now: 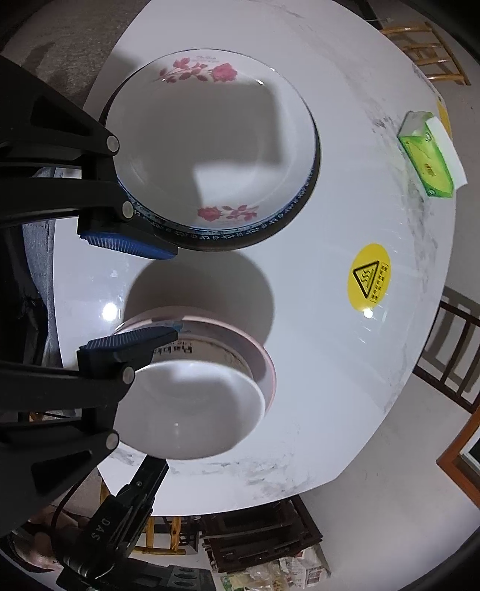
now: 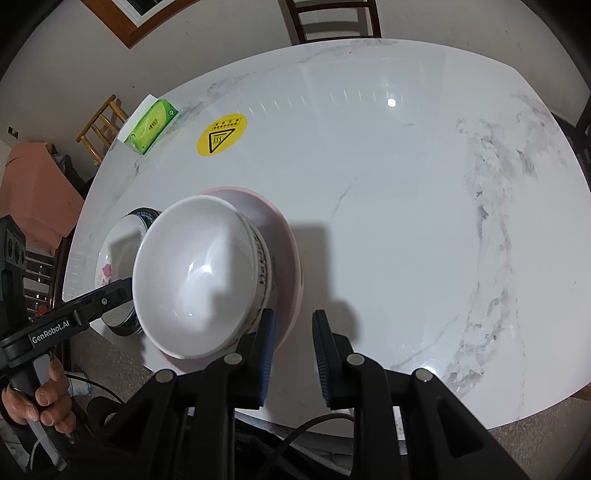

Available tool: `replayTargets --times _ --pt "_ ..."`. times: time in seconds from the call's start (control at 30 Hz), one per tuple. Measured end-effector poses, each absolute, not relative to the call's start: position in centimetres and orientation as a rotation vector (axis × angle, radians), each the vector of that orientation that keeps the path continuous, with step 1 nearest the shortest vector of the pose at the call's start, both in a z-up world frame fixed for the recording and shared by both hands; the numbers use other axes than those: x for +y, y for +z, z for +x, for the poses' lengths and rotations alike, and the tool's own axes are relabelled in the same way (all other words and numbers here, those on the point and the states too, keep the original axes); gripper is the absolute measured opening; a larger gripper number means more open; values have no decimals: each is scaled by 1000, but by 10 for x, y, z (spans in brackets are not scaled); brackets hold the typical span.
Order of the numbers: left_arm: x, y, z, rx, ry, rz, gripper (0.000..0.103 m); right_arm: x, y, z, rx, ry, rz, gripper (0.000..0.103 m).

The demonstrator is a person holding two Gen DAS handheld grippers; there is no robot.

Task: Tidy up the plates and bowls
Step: 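Grip the rim of the nested pink bowl stack with both tools and lift it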

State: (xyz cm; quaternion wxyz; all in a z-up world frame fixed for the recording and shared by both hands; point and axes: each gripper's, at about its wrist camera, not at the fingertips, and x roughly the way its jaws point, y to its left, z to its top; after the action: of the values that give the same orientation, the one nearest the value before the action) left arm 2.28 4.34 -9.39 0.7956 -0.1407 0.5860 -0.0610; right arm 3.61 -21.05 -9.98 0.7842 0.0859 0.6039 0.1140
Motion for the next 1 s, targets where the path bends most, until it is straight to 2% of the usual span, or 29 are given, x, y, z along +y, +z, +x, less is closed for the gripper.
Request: replayTargets --times 0.3,0.83,1.0 --pt "37 -108 28 1286 -133 -287 31 -201 -110 43 1322 228 160 22" --pt "12 -122 39 1297 -184 -254 15 -203 -119 55 1321 167 94 22" --pt "1 -124 45 1289 -206 -257 14 -216 -119 61 1314 139 115 22"
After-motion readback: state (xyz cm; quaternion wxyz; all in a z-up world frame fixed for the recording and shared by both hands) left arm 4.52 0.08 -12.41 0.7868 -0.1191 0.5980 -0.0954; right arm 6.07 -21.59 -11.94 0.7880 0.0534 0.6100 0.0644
